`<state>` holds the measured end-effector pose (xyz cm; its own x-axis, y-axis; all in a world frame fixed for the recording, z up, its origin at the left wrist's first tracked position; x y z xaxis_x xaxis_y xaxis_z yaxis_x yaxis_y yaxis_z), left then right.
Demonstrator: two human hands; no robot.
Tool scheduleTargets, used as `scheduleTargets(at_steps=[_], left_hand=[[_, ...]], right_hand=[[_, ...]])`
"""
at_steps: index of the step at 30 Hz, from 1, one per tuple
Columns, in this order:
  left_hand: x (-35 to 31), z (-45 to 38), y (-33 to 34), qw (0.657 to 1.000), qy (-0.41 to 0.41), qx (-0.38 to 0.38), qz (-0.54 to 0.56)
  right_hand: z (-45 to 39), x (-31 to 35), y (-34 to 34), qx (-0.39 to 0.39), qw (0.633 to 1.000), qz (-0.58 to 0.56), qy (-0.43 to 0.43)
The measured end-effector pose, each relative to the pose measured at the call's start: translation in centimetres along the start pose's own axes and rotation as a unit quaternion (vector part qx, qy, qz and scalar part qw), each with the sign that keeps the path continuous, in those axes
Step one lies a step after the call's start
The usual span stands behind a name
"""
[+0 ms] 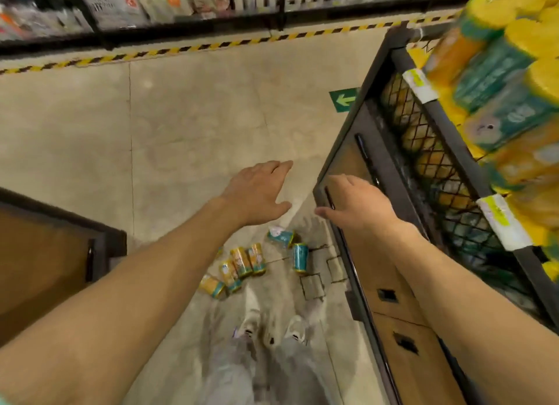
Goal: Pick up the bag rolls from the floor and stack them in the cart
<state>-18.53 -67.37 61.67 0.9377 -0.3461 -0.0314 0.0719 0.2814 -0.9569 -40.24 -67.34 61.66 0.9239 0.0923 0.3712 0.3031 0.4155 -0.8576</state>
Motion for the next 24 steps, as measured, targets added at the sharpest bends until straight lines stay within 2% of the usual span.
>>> scheduleTargets(at_steps=[5, 9, 16, 20, 24], left_hand=[[1.9, -7.9, 13.3, 0.999, 0.010, 0.024, 0.021], [3.0, -12.8, 26.6, 0.998, 0.007, 0.053, 0.032], [3.0, -18.9, 48.8, 0.998, 0.055, 0.034, -0.017], [2.6, -21.2, 57.0, 0.996, 0.080, 0.019, -0.046], [2.3, -22.5, 61.0, 0.993, 0.100, -0.004, -0.062]], right_hand=[[-7.0, -6.3, 11.1, 0.018, 0.997, -0.047, 0.059], [-12.3, -11.5, 23.1, 0.021, 0.989, -0.107, 0.104], [-18.5, -20.3, 43.6, 0.027, 0.976, -0.132, 0.172], [-20.6, -23.7, 50.9, 0.018, 0.980, -0.120, 0.160], [-21.7, -25.7, 54.2, 0.003, 0.981, -0.103, 0.162]])
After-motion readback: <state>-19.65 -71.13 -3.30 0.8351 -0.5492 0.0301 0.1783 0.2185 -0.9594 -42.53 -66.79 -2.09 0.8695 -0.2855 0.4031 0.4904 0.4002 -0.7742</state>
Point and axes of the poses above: each hand's wrist, its own z-axis away from the middle knuckle, its own y-axis out of the palm, x = y × z, the point moved 1 cm from there along -z, towards the middle knuckle, and after that the axes turned 13 degrees about -z, right-handed, at the moved point
